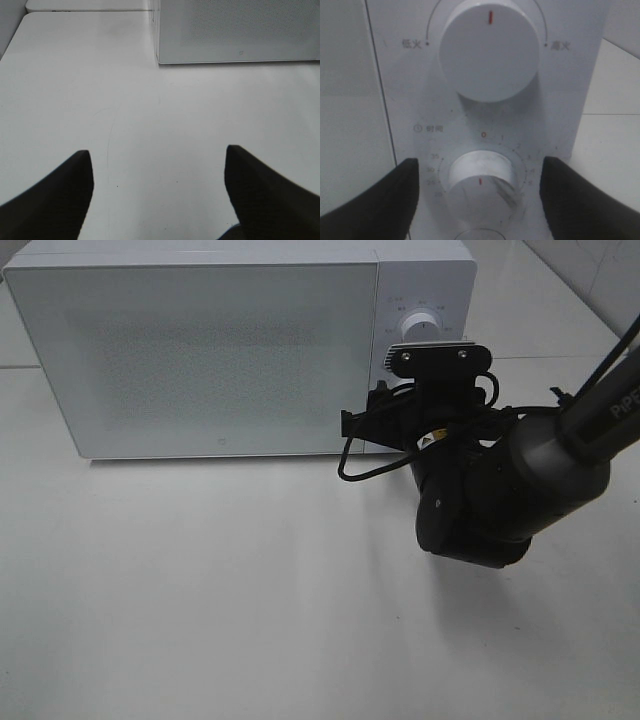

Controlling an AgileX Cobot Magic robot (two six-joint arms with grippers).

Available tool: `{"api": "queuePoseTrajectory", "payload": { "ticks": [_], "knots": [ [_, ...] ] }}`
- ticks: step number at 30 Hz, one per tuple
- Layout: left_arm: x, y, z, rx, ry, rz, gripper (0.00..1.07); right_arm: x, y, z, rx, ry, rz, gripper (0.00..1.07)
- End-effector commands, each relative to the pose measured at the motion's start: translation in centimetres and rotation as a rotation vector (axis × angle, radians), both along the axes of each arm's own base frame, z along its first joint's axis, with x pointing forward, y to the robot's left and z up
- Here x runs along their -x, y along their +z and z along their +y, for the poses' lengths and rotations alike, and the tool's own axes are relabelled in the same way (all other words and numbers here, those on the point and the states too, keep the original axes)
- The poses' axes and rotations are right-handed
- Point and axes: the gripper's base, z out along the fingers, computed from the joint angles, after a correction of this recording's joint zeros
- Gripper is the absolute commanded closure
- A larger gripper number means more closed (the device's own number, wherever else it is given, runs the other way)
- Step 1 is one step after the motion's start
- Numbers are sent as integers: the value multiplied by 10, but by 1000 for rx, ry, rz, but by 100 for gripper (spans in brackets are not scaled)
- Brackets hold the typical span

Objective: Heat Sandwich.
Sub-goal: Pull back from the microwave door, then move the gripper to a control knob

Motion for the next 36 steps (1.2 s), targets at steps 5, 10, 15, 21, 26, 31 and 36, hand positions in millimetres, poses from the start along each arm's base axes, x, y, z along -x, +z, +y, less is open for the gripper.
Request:
{"api": "queuePoseTrajectory", "payload": {
  "ticks": [5, 10, 15, 21, 26, 31, 36],
  "knots": [
    [3, 1, -1, 11, 2, -34, 37, -4, 10, 0, -19, -17, -86, 49],
    [3, 1, -1, 11, 2, -34, 37, -4, 10, 0, -19, -15, -83, 50],
    [3, 1, -1, 11, 2, -34, 37, -4, 1, 0, -3, -11, -66, 50],
    [3, 1, -1, 11, 2, -30, 37, -5, 0, 1, -14, -13, -71, 50],
    [2, 1, -1, 12, 2, -28, 37, -8, -2, 5, -18, 2, -74, 50],
    [2, 1, -1, 12, 2, -28, 37, -11, 1, 6, -25, 0, -90, 50],
    [2, 1, -1, 12, 2, -28, 37, -11, 1, 6, -28, -1, -86, 51]
  ]
}}
